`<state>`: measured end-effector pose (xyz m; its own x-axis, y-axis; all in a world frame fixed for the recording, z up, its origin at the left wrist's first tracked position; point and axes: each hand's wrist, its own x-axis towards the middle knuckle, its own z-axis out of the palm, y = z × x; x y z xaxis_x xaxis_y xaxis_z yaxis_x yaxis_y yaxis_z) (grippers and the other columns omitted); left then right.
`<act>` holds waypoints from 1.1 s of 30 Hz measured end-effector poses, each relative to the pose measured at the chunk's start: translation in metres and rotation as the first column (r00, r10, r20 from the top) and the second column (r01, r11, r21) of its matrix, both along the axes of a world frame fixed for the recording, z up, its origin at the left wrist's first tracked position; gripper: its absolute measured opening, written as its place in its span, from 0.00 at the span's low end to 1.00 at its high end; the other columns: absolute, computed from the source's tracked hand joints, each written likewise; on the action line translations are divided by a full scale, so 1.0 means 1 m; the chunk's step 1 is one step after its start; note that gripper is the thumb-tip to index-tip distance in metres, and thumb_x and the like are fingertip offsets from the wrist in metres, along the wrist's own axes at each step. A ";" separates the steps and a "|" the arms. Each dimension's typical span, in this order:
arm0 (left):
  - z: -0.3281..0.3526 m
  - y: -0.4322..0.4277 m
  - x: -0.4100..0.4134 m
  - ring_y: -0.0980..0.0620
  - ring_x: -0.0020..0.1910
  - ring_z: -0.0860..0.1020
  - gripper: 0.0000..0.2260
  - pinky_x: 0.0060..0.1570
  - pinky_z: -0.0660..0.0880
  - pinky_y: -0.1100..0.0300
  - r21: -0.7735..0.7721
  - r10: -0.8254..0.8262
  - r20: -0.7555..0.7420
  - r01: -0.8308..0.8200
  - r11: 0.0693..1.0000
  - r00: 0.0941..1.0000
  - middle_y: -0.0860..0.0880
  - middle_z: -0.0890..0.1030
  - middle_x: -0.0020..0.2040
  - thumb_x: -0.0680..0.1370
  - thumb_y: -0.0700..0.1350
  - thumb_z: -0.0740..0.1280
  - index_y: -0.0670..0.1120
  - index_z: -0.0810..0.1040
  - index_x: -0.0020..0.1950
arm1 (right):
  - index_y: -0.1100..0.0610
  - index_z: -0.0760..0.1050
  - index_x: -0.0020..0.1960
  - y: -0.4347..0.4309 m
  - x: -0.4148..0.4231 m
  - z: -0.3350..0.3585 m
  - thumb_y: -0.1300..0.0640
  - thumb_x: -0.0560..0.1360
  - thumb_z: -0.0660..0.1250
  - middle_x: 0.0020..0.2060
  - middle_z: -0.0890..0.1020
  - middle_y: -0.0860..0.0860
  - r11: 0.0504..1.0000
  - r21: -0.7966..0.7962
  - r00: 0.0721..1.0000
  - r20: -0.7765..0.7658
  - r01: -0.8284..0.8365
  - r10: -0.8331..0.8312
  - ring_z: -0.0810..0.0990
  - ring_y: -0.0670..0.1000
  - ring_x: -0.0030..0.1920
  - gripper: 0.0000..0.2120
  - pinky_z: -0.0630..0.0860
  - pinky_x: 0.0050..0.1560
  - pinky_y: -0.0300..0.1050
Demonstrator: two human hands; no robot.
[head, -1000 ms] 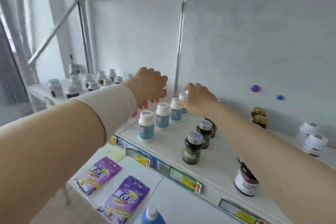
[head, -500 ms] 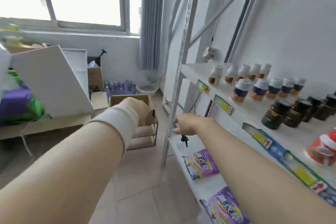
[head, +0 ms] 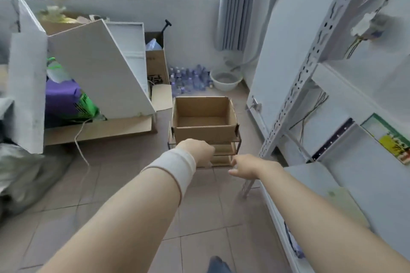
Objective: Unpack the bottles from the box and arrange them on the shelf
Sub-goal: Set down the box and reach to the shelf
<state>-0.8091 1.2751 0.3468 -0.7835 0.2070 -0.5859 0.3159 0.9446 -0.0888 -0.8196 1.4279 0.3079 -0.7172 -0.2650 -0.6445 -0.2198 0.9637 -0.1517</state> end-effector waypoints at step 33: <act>-0.305 -0.189 -0.458 0.42 0.61 0.73 0.16 0.57 0.71 0.52 0.048 0.231 0.386 -0.269 0.962 0.893 0.42 0.74 0.63 0.80 0.46 0.56 0.43 0.67 0.67 | 0.57 0.67 0.67 -0.184 -0.446 -0.279 0.52 0.78 0.59 0.64 0.75 0.53 0.945 -0.105 0.868 0.437 0.309 -0.235 0.73 0.54 0.64 0.19 0.69 0.62 0.44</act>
